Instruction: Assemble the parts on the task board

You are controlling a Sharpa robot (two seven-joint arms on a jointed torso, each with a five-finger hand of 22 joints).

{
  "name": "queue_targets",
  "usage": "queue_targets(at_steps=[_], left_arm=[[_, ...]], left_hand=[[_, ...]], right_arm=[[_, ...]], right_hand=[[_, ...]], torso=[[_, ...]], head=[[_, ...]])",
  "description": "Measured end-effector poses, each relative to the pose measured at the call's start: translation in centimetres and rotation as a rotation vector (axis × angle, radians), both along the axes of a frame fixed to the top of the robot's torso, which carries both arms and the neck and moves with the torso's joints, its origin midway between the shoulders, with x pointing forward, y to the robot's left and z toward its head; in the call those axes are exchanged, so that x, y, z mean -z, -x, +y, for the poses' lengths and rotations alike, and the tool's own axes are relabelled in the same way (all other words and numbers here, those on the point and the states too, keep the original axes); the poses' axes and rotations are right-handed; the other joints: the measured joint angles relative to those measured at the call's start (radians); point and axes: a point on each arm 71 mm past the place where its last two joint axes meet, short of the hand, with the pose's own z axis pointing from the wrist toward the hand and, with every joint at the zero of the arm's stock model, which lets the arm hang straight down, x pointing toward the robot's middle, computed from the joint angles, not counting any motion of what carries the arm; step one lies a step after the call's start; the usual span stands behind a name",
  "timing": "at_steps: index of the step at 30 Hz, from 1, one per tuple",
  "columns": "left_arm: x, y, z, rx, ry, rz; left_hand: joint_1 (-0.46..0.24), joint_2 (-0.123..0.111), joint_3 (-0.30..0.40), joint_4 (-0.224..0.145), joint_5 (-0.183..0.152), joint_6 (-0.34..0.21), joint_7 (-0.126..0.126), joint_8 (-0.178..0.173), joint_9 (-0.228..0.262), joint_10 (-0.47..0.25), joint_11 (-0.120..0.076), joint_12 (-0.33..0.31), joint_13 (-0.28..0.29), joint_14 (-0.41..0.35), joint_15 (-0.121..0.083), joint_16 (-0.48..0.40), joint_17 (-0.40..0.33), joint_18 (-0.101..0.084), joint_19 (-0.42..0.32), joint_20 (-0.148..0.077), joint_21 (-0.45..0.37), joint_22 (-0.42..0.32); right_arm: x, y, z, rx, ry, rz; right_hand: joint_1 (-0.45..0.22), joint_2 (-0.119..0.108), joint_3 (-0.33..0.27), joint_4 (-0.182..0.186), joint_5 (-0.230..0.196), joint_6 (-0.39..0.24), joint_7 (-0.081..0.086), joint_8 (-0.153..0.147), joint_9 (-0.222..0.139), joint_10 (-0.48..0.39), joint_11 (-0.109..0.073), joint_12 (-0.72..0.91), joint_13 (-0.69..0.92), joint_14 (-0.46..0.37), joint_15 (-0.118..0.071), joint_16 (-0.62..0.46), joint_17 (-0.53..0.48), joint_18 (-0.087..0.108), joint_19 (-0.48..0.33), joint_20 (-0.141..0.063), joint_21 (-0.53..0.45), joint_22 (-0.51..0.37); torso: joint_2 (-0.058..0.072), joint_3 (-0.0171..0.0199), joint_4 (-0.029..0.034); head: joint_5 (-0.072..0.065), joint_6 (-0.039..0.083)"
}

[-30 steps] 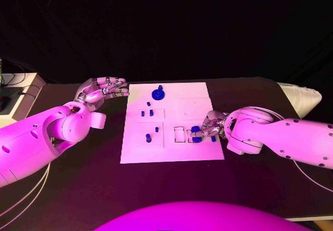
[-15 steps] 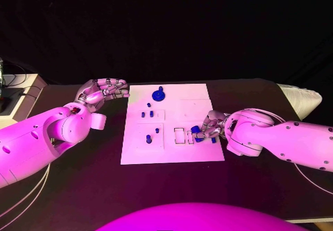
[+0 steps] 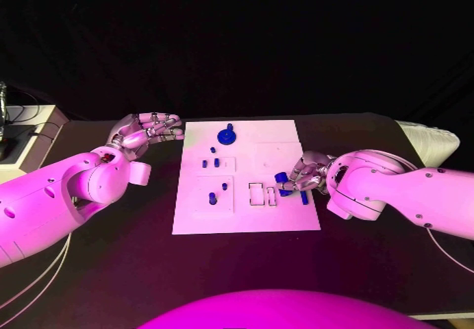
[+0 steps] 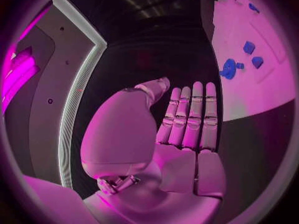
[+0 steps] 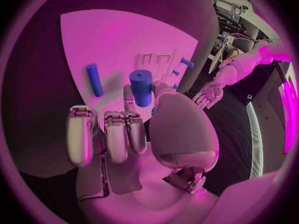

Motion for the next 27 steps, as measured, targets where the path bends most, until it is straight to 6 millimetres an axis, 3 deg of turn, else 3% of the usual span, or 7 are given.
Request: queue_targets(at_steps=[9,18,20,27], left_arm=[[0.0,0.0,-0.1,0.007,0.001,0.004],[0.1,0.0,-0.5,0.015,0.005,0.007],[0.1,0.0,-0.5,0.017,0.005,0.008],[0.1,-0.1,-0.5,0.019,0.005,0.01]], left_hand=[[0.0,0.0,0.0,0.0,0.0,0.0,0.0,0.0,0.0,0.0,0.0,0.0,0.0,0.0,0.0,0.0,0.0,0.0,0.0,0.0,-0.004,0.0],[0.0,0.0,0.0,0.0,0.0,0.0,0.0,0.0,0.0,0.0,0.0,0.0,0.0,0.0,0.0,-0.004,0.001,0.0,0.001,0.001,-0.004,-0.001],[0.0,0.0,-0.002,-0.002,0.0,0.0,0.0,0.0,-0.001,0.0,0.0,0.0,0.0,0.0,0.0,-0.004,0.001,0.0,0.004,0.004,-0.004,-0.001],[0.0,0.0,-0.003,-0.003,0.0,0.0,0.0,0.0,-0.001,0.0,0.0,0.0,0.0,0.0,0.0,-0.004,0.001,0.0,0.004,0.004,-0.004,-0.001]], right_arm=[[-0.6,0.4,1.5,0.004,-0.078,0.056],[0.0,0.3,3.7,-0.015,-0.115,0.104],[0.2,0.2,3.9,-0.016,-0.116,0.108],[0.8,-0.1,4.8,-0.025,-0.114,0.117]], right_hand=[[-0.007,0.006,0.008,0.006,-0.021,0.0,0.0,0.0,0.0,0.0,0.0,0.0,0.0,0.0,0.0,0.0,0.0,0.0,0.0,0.0,0.0,0.0],[-0.028,-0.011,0.019,0.003,-0.033,0.0,0.0,0.0,0.008,0.0,0.0,0.0,0.0,0.0,0.0,0.0,0.0,0.0,0.0,0.0,0.0,0.0],[-0.042,-0.014,0.052,-0.03,-0.04,0.0,0.0,0.0,0.008,0.0,0.0,0.0,0.0,0.0,0.0,0.0,0.0,0.0,0.0,0.0,0.0,0.0],[-0.059,-0.021,0.068,-0.045,-0.048,0.004,0.003,-0.001,0.008,0.0,0.0,0.0,0.0,0.0,0.0,0.0,0.0,0.0,0.0,0.0,0.0,0.0]], torso=[[0.0,-0.0005,-0.0001],[0.002,-0.0007,0.0004],[0.002,-0.0007,0.0009],[0.002,-0.0008,0.0021]], head=[[0.001,0.003],[-0.005,0.005],[-0.006,0.005],[-0.008,0.003]])
